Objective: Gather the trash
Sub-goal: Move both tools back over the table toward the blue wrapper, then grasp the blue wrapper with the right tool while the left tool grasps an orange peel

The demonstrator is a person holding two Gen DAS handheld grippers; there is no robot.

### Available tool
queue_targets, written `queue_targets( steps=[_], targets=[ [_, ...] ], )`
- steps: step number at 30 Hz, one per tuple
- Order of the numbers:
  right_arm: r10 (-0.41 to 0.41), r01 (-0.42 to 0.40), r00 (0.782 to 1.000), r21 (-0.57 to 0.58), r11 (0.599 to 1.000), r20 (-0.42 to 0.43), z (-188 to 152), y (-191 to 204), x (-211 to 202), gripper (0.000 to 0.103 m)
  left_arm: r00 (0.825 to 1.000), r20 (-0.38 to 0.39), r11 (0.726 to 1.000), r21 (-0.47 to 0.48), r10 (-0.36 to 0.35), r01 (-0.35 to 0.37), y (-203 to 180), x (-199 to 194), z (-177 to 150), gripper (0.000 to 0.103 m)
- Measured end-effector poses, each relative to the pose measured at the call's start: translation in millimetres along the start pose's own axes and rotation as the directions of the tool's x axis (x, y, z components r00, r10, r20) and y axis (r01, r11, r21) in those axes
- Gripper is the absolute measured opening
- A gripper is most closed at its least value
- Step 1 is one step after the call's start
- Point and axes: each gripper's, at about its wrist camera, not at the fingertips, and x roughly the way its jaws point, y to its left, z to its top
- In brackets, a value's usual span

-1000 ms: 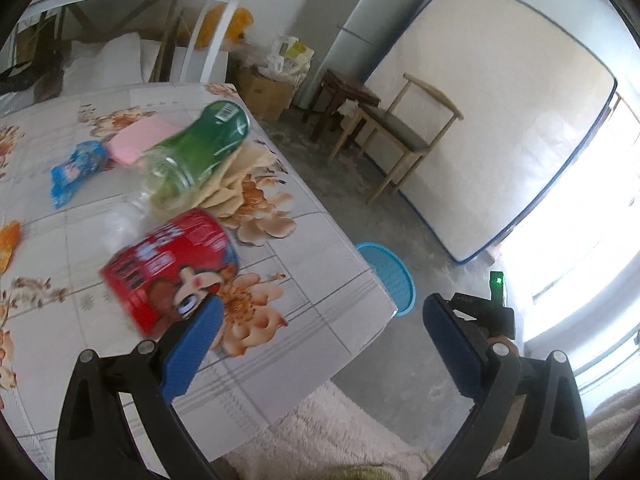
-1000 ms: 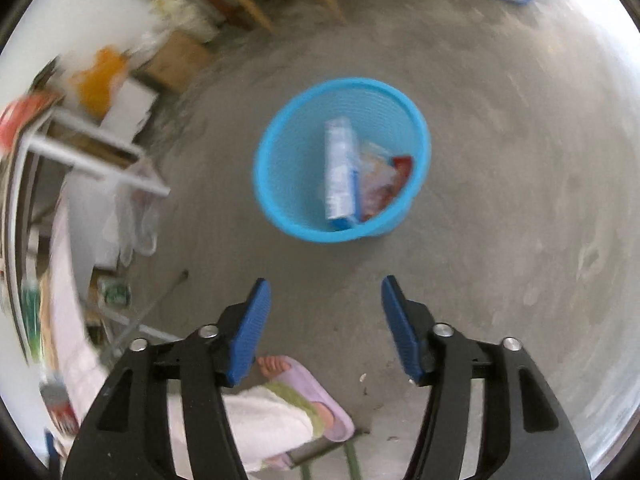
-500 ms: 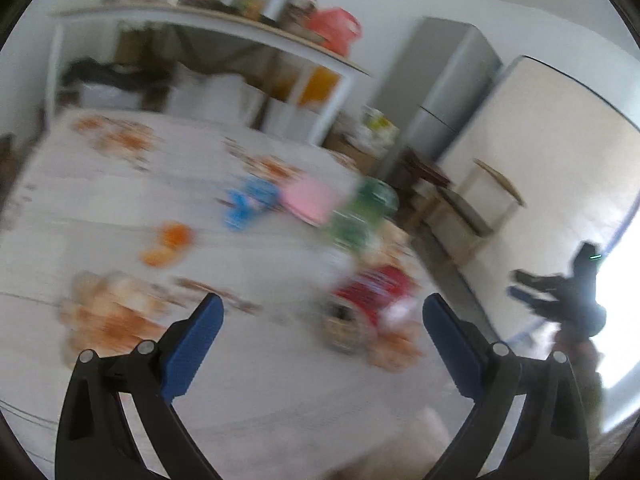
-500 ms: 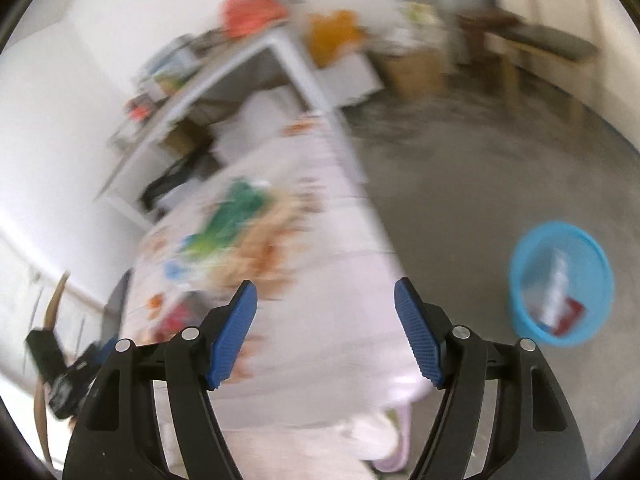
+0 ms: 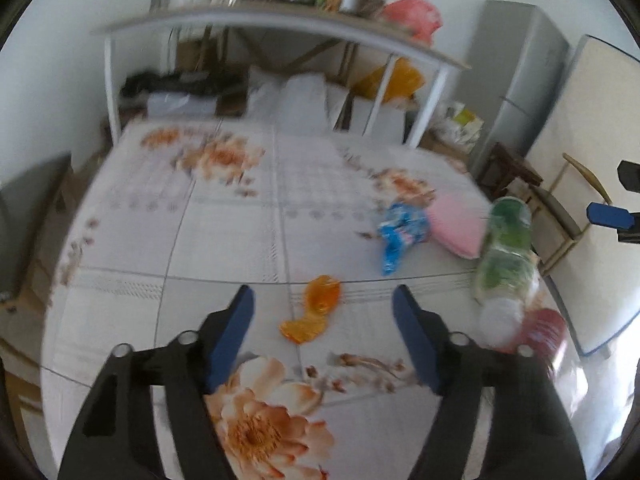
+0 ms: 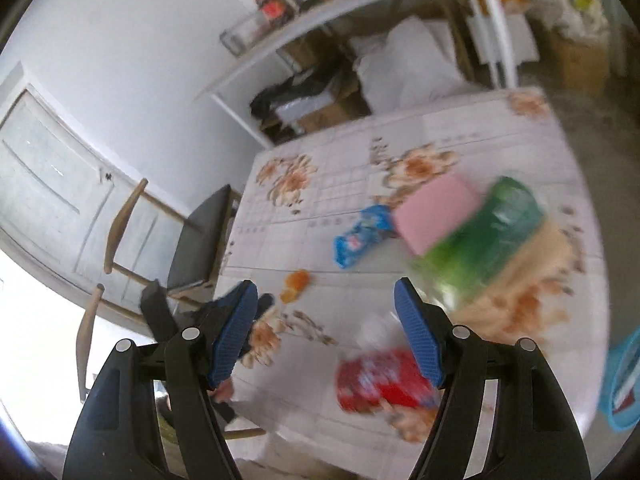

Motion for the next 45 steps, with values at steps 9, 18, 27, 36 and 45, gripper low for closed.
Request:
queue_targets(
  steps=[9,18,27,36,45],
  targets=[
    [-0.061,0.092,0.969,0.119,0.989,-0.239,34.0,-10.7,99.0,0.056,0.995,-0.094,0.998,-0.05,-0.044,0.04,13.6,38.0,5.4,0.032],
    [-0.088,0.158,0.947,0.209,0.965,-0.31,41.8,-29.8,129.5,0.054,0.99,-0.122,0.998,-0.023,-0.065,0.063,8.1,46.3,1.4,0.021],
    [-0.125,0.209,0.934,0.23,0.95,-0.334,48.5,-28.4,153.1,0.052,0.991,-0.111,0.997,-0.037,-0.068,0.064,7.3,43.3,-2.3,0.007],
    [-0.266,0.329,0.899,0.136,0.934,-0.348,54.2,-17.1,182.3,0.052,0.991,-0.11,0.996,-0.066,-0.07,0.063,10.9,30.6,-11.2,0.006],
    [-0.321,0.368,0.887,0.086,0.926,-0.332,55.6,-19.1,202.5,0.043,0.991,-0.112,0.993,-0.101,-0.068,0.057,18.7,17.6,-21.4,0.006]
  ],
)
